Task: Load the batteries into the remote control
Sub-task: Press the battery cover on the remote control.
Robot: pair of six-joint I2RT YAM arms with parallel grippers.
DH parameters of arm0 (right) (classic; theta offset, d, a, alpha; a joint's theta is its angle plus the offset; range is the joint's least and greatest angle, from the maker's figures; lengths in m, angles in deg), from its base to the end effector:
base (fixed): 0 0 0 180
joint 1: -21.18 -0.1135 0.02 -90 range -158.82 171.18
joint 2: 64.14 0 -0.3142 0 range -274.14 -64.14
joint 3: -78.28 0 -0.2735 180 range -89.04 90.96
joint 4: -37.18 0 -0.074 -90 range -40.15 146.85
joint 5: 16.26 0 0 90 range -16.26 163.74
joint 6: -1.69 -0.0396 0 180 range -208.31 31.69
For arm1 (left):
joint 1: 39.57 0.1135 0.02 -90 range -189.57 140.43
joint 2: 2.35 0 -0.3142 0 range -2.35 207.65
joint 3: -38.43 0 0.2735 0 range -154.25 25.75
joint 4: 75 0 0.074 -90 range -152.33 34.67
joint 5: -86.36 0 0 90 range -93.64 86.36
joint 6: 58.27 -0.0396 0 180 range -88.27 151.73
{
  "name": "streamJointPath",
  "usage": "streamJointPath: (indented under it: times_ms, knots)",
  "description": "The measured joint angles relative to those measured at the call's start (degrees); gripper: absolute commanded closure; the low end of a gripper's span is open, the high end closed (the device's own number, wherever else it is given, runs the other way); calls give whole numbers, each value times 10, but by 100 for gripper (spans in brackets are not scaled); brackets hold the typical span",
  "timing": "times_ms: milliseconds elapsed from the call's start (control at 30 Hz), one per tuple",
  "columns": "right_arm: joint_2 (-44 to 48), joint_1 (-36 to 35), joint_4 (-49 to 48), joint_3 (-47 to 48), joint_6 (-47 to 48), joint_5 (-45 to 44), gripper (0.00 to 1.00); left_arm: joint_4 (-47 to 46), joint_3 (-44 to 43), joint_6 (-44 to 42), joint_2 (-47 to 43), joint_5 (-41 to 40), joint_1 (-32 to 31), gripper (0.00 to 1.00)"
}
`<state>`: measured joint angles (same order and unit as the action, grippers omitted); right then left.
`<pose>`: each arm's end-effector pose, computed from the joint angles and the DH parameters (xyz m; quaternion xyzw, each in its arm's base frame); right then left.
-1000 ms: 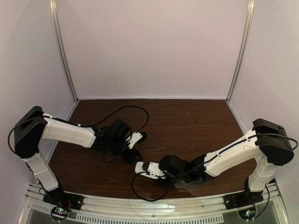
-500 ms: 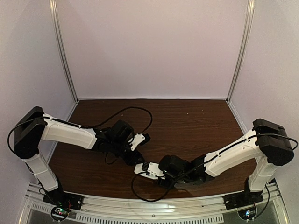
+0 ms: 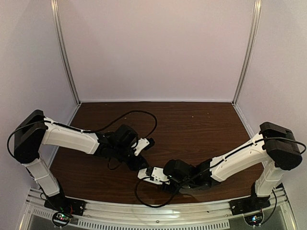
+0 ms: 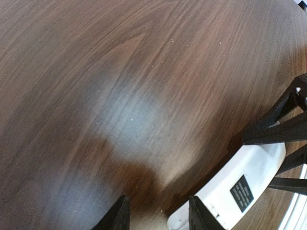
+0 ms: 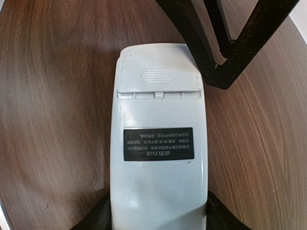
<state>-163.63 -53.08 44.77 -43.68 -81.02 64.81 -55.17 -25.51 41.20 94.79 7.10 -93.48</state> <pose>0.1011 0.3361 0.1569 -0.5893 0.7251 0.1316 0.3312 0.2036 -0.2919 0.1853 0.3845 0.8629 -0.2414 0.2220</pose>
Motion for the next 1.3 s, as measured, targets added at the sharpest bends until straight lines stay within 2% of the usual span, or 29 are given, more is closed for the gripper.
streamJointPath:
  times_ms: [167, 300, 533, 700, 900, 1300]
  knots:
    - [0, 0, 0, 0, 0, 0, 100, 1, 0, 1, -1, -16, 0, 44]
    - [0, 0, 0, 0, 0, 0, 100, 7, 0, 12, -11, -30, 3, 41]
    - [0, 0, 0, 0, 0, 0, 100, -7, 35, 55, -107, -26, 42, 45]
    - [0, 0, 3, 2, -2, 1, 100, -37, 91, 100, -152, 19, 47, 46]
    - [0, 0, 10, 5, -12, 7, 100, -39, 129, 147, -151, 54, 43, 46]
    - [-1, 0, 26, 12, -27, 27, 100, -40, 93, 172, -81, 76, 26, 51]
